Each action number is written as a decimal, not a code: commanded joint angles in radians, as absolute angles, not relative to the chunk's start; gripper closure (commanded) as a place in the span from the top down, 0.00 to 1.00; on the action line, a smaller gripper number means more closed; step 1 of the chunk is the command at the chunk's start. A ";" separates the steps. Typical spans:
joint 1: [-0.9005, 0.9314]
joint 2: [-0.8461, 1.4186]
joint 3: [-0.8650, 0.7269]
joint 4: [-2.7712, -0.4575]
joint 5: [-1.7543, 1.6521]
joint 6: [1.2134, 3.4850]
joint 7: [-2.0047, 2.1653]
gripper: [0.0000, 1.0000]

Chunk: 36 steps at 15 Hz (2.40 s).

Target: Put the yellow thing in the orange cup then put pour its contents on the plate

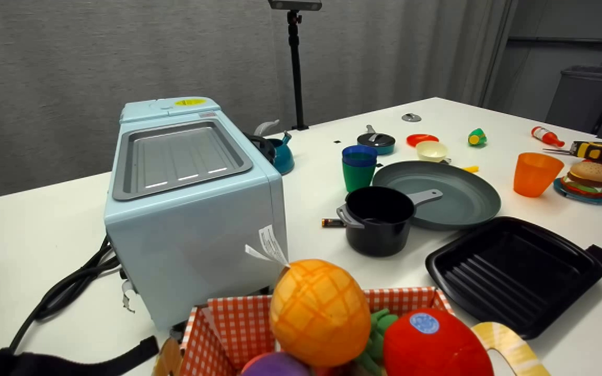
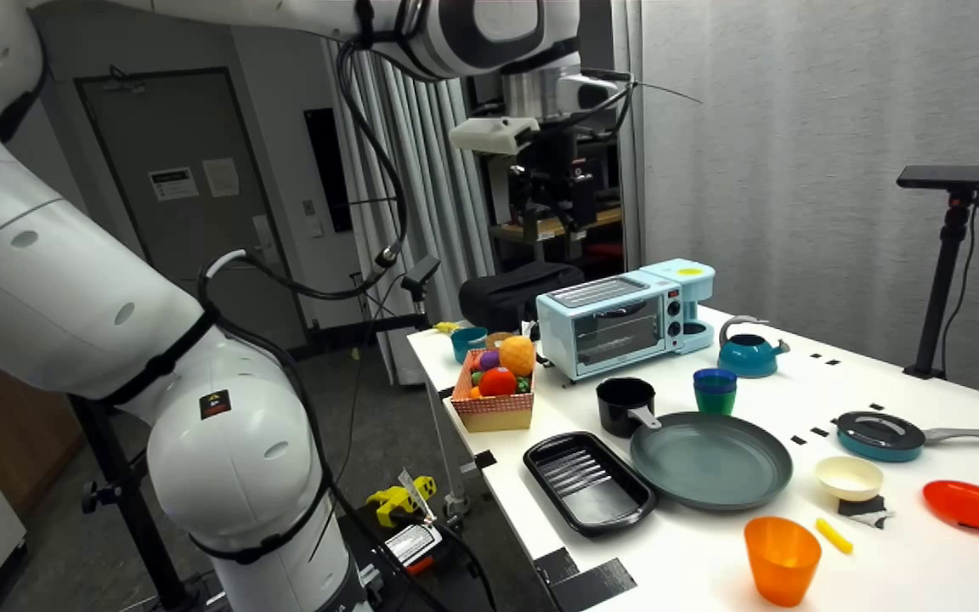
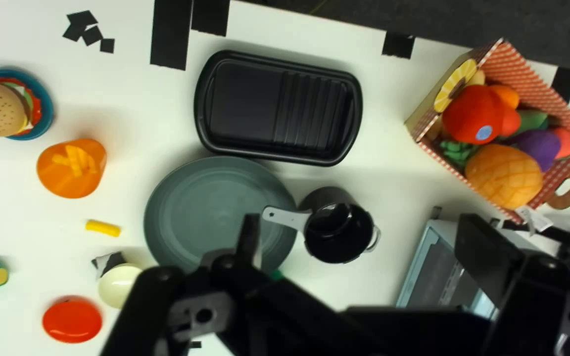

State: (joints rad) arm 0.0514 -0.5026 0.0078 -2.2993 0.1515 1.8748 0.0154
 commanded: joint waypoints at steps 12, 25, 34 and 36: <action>-0.086 -0.091 -0.053 -2.055 -0.039 2.163 0.109 1.00; -0.089 -0.066 -0.071 -2.034 -0.032 2.160 0.114 1.00; -0.110 0.098 -0.109 -1.951 -0.047 2.237 0.193 1.00; -0.113 0.137 -0.125 -1.946 -0.047 2.280 0.228 1.00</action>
